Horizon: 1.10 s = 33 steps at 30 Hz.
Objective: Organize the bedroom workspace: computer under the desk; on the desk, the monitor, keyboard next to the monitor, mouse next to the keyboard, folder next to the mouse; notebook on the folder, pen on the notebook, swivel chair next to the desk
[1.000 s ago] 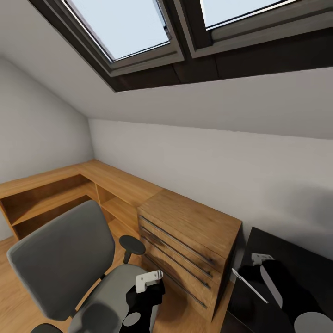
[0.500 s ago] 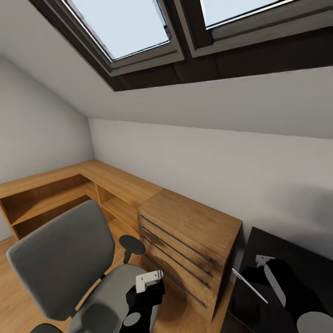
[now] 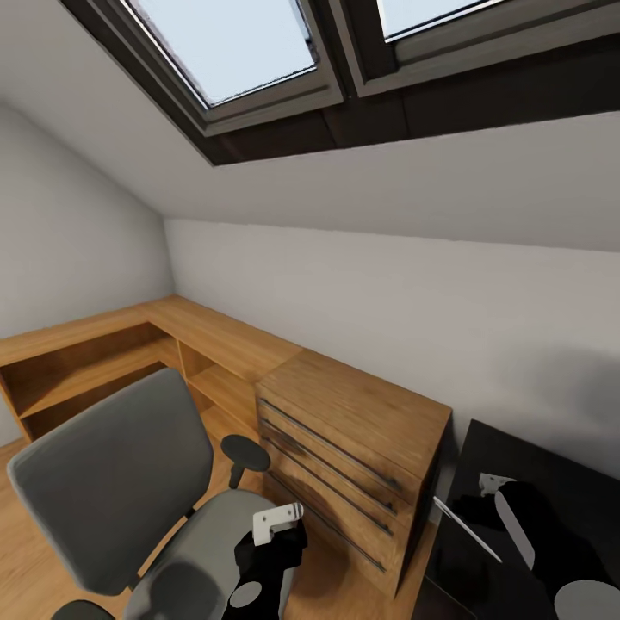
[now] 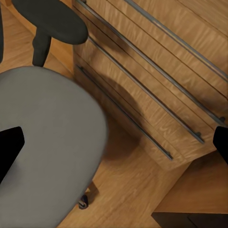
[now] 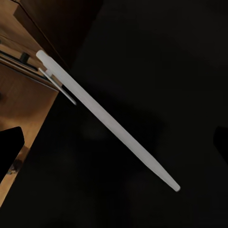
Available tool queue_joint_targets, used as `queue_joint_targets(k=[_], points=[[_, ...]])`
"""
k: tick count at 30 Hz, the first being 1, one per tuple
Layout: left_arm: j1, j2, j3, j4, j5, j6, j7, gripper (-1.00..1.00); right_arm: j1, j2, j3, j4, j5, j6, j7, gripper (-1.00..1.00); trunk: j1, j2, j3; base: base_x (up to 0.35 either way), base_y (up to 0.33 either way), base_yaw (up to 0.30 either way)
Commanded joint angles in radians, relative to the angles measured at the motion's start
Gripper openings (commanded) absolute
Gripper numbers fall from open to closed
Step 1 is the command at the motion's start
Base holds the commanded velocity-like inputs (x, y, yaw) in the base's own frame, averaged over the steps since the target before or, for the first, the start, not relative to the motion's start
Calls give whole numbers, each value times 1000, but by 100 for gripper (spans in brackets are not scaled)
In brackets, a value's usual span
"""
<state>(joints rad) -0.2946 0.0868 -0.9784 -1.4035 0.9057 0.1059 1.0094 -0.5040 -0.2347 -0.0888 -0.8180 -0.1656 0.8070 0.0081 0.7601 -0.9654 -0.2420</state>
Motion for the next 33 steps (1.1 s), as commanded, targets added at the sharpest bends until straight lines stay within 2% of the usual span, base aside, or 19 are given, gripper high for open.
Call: queue_joint_targets(k=[1, 28, 33], points=[[-1, 1, -2, -2, 1, 8, 6, 100, -1, 0, -2, -1, -3, 5, 1, 100, 4, -8, -5, 0, 0, 0], [-1, 1, -2, -1, 1, 8, 6, 100, -1, -1, -2, -1, 0, 1, 1, 100, 108, -197, -89, 0, 0, 0], [-1, 1, -2, 0, 2, 8, 5, 100, -1, -1, -2, -1, 0, 1, 0, 100, 108, -197, -89, 0, 0, 0]])
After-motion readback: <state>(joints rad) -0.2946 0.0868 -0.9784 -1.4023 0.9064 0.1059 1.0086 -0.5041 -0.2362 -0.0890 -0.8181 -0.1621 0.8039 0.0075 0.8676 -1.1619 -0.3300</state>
